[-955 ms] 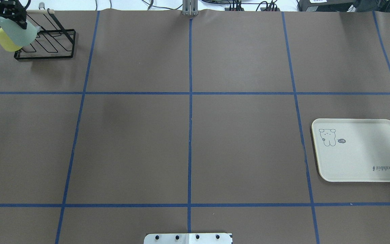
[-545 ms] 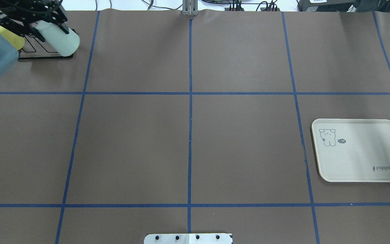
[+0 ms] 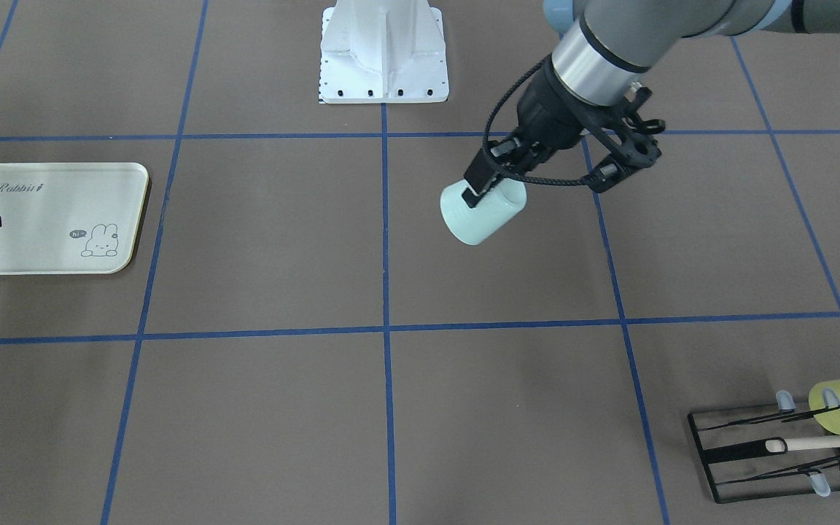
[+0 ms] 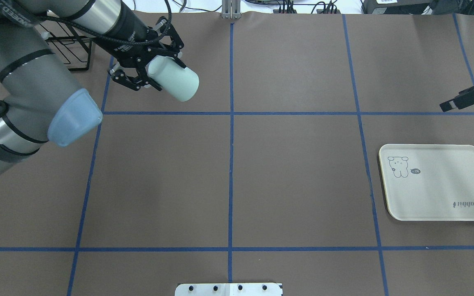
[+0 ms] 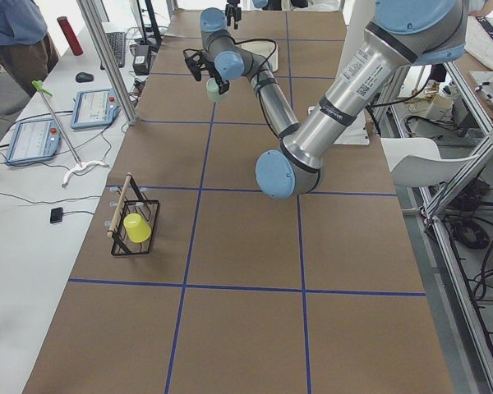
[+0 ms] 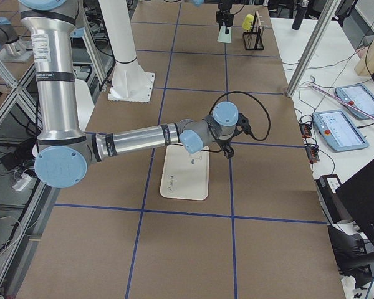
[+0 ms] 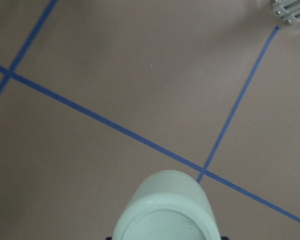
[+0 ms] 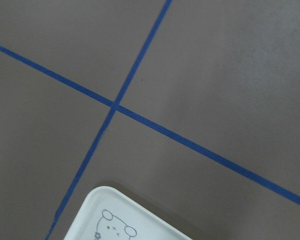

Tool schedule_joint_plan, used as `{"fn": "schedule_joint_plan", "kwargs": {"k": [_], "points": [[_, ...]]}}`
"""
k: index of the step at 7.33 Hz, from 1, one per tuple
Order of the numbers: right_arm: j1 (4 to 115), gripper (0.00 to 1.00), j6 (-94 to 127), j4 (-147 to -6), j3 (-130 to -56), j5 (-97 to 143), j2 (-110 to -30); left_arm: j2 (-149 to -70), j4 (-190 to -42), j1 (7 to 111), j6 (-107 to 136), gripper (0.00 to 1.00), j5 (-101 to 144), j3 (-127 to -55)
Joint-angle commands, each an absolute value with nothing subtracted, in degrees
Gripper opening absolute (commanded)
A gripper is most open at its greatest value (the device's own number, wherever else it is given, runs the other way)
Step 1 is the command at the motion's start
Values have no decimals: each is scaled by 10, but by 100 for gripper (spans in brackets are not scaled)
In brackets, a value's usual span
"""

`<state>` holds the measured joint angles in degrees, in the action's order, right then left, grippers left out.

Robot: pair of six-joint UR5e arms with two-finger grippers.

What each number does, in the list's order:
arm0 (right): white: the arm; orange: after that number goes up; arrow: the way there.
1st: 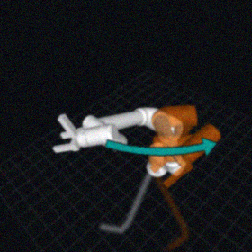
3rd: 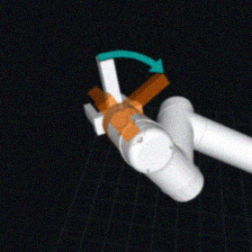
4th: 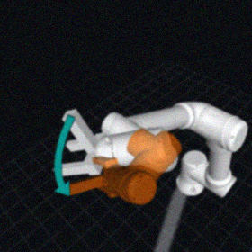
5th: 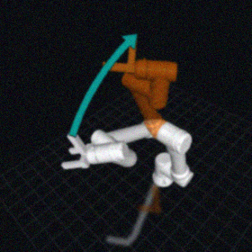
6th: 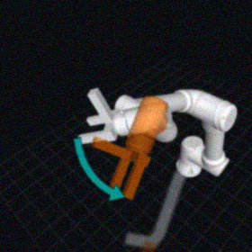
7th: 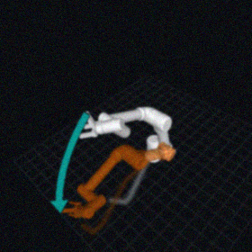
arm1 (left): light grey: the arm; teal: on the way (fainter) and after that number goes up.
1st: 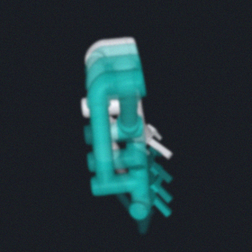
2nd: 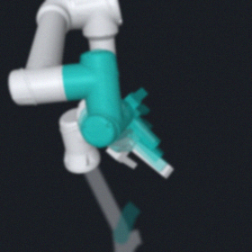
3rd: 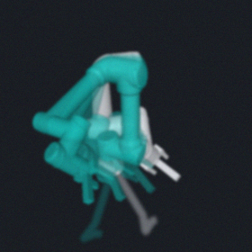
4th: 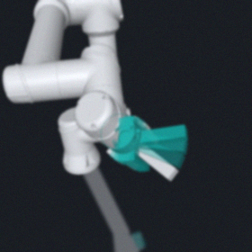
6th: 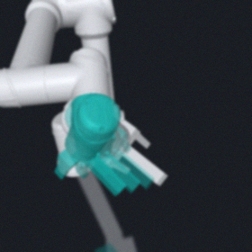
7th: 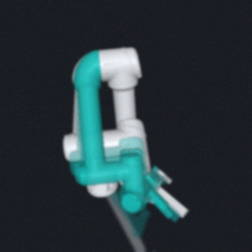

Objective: Left arm grabs green cup and hands to right arm on tray

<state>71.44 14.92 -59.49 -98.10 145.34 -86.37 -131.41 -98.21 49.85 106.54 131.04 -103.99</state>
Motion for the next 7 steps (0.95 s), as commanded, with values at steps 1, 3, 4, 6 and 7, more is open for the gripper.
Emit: {"fn": "schedule_joint_plan", "kwargs": {"k": [1,3,4,6,7], "points": [[669,98,325,-462,-978,1459,-844,-1321,-1184,461,1250,0,1304,-1003],[620,98,536,-414,-985,1455,-783,-1321,-1327,426,1393,0,1205,-995],[602,98,596,-384,-988,1459,-772,-1318,-1384,413,1450,0,1156,-997],[577,99,717,-338,-987,1455,-747,-1292,-1527,397,1507,0,1070,-993],[570,99,804,-338,-985,1456,-700,-1261,-1625,396,1532,0,1041,-991]]}}
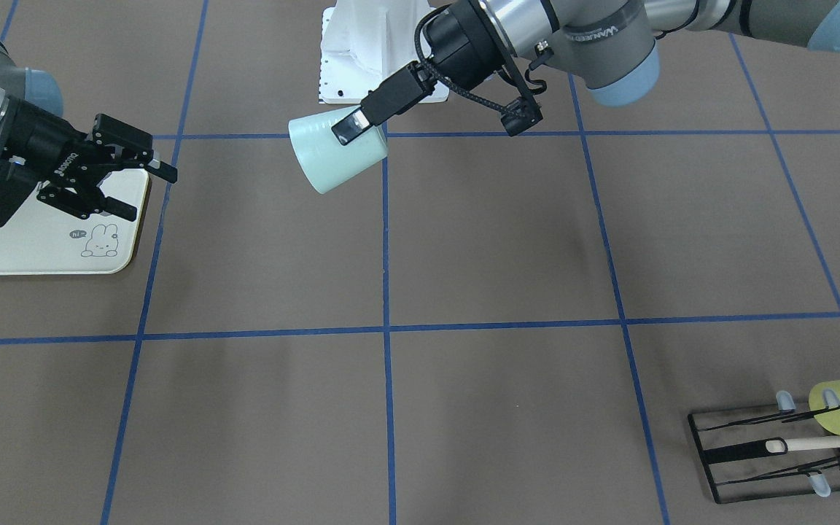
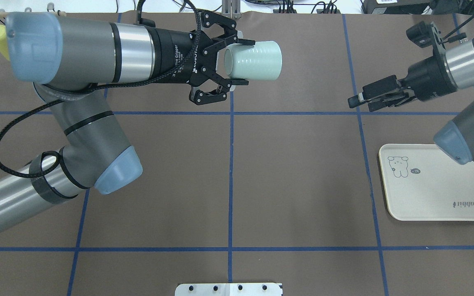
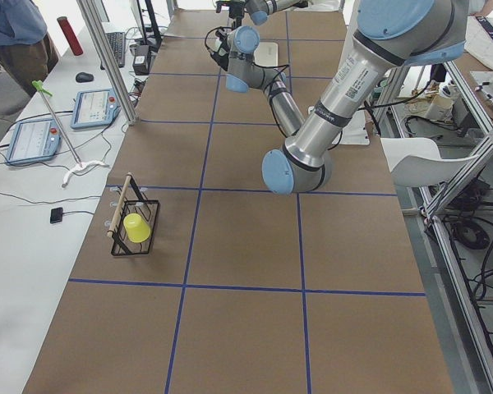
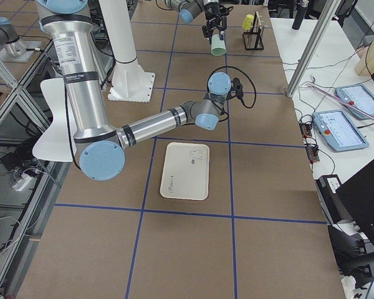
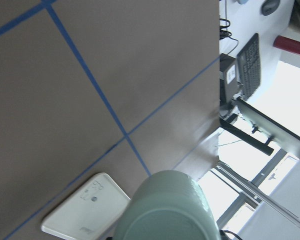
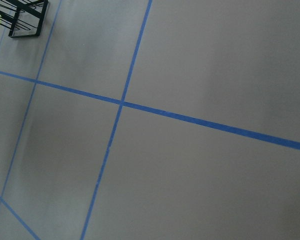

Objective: Left arm grabs green cup and hands to right arm on tray

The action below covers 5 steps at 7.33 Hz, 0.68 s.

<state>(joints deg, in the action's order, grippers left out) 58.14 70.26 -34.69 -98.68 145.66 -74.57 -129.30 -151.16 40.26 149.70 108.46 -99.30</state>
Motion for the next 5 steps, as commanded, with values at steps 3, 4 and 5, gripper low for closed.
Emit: {"fn": "schedule_joint_plan", "kwargs": {"k": [3,4,5], "points": [[557,99,933,-338,-985,1454,-622,-1200,-1829,379,1542,0,1036,-957],[555,99,986,-328,-988,1453,-611,-1201,-1837,373,1552,0,1035,-960],[544,99,1036,-283,-988,1441,-609,-1208,-1840,372,1573,0,1035,-962]]}}
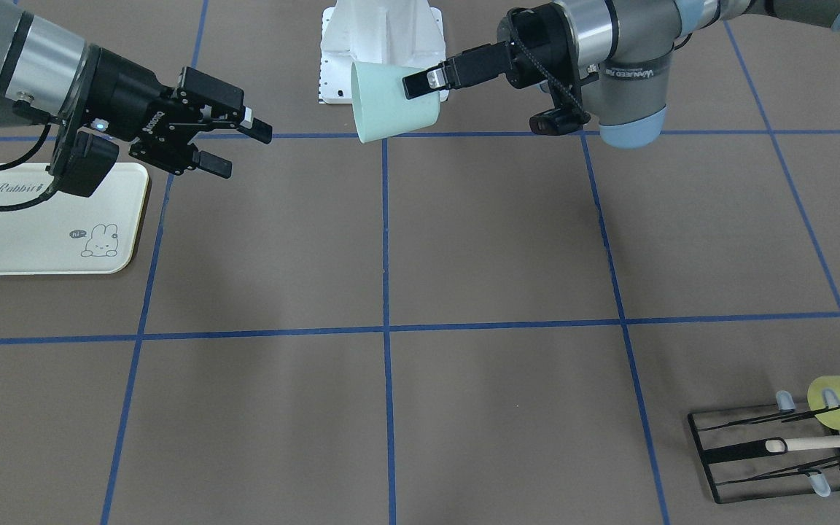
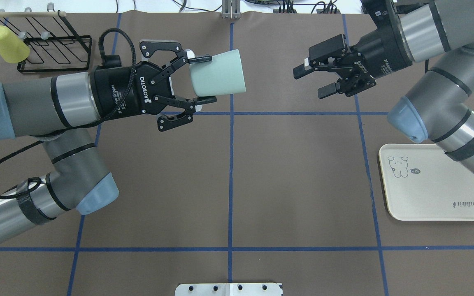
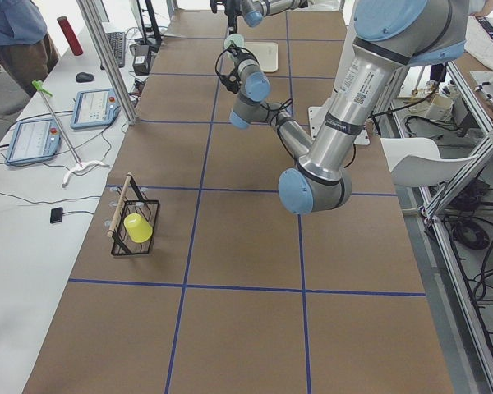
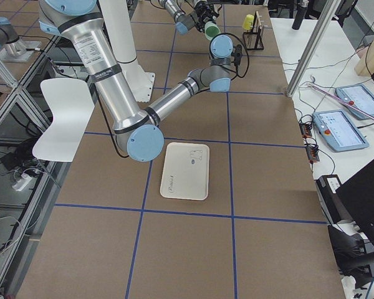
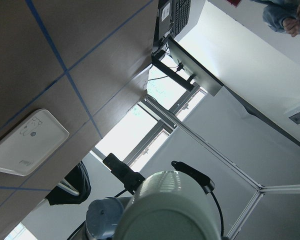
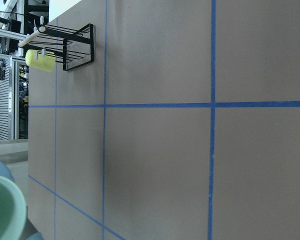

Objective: Left arm grabs green cup and hands to right arm on tray

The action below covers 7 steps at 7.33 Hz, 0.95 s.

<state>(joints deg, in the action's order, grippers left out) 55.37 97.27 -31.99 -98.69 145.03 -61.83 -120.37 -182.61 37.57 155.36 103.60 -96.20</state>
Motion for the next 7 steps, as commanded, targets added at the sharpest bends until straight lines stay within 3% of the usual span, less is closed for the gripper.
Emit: {"fn": "schedule_joint_plan", "kwargs": {"k": [1,7], "points": [[526,99,1089,-225,-988,1410,-610,-1210,-1860,366,1576,0,1033,-962],[477,99,1219,-82,-992,1356,-610,-1205,-1906,351,1609,0,996,-959]]}}
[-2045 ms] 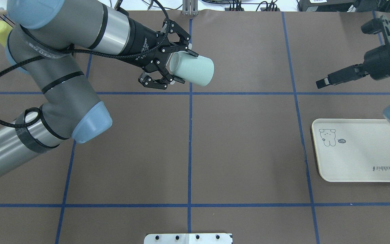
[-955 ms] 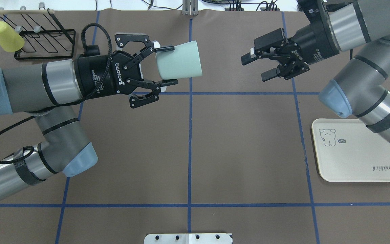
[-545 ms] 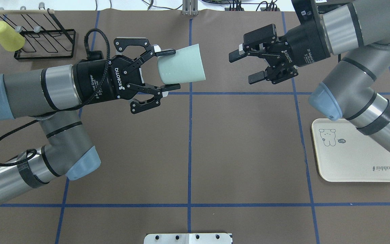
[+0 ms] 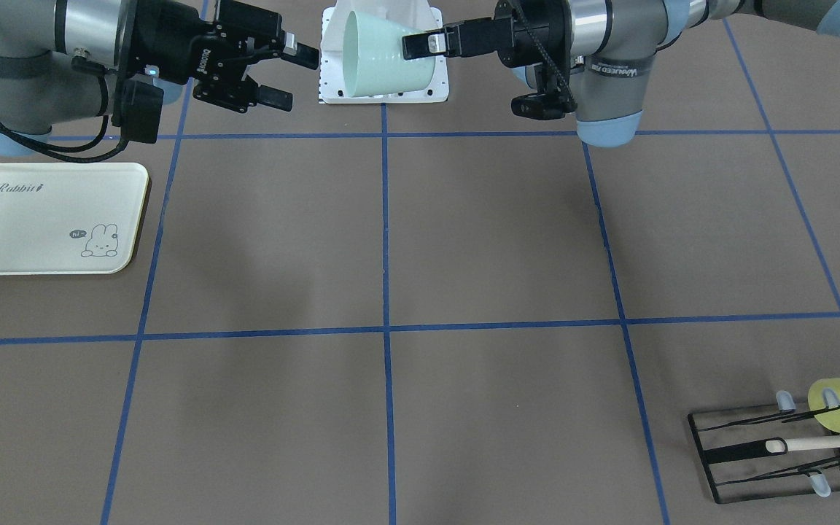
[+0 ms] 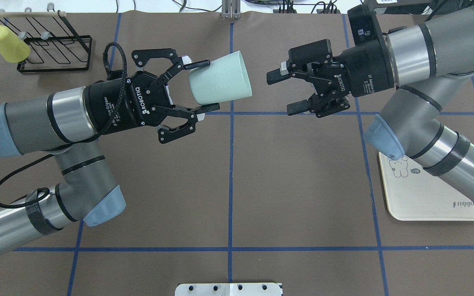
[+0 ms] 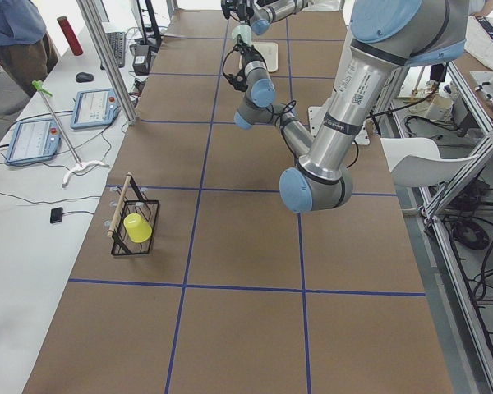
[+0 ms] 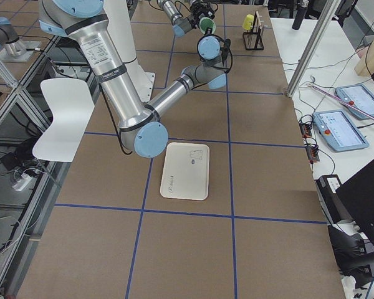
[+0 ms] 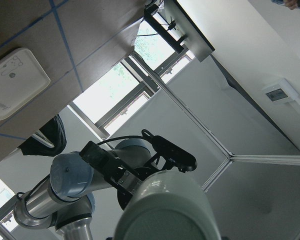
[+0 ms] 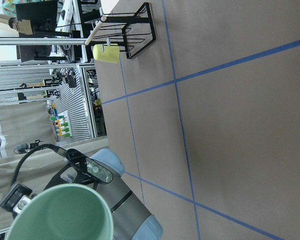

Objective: Left arm grabs green cup and hands to right arm on tray

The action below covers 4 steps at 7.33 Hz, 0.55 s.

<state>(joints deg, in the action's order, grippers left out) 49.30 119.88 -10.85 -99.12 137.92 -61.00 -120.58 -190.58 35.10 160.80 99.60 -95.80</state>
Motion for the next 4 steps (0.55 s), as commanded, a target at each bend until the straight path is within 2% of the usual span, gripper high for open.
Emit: {"fn": "schedule_joint_plan", "kwargs": {"k": [1,4], "points": [[467,99,1222,-78,-993,1340,-610,-1205,-1906,351,1610,0,996,-960],[467,97,1221,-78,-993,1328,-610,-1203,-1906,350,1629,0,996,-960]]}}
